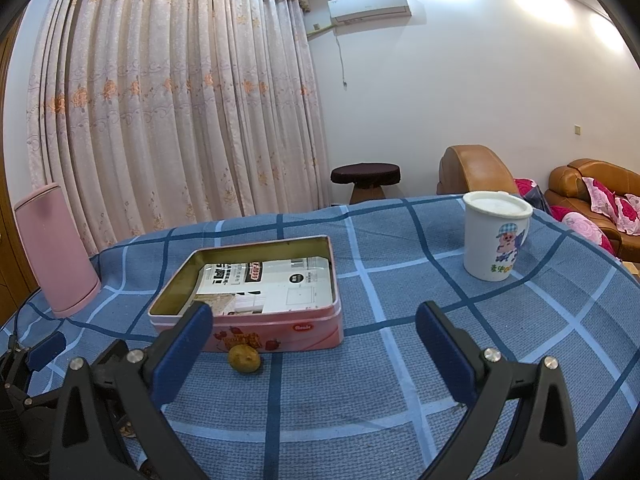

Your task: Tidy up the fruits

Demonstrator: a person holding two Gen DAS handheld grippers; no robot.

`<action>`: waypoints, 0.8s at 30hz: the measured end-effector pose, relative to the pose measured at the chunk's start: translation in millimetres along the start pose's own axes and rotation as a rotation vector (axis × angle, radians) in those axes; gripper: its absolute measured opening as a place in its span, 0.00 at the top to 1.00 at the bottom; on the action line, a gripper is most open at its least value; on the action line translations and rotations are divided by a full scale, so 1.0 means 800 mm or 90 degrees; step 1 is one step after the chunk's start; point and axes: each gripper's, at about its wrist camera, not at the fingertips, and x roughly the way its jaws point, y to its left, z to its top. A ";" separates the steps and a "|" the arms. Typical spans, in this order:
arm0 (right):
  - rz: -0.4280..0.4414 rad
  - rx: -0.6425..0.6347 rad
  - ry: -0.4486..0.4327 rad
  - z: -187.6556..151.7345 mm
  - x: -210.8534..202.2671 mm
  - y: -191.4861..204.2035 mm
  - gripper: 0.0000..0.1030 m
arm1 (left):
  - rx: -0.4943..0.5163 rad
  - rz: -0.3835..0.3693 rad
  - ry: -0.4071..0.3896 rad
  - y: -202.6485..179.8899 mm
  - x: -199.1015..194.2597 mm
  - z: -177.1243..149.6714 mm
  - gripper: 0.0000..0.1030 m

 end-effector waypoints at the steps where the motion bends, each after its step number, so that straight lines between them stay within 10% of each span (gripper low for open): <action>1: 0.000 0.000 0.000 0.000 0.000 0.000 0.00 | 0.000 0.000 0.000 0.000 0.000 0.000 0.20; 24: 0.010 -0.037 -0.015 -0.003 -0.005 0.011 0.00 | -0.021 -0.001 -0.008 0.010 -0.011 -0.007 0.20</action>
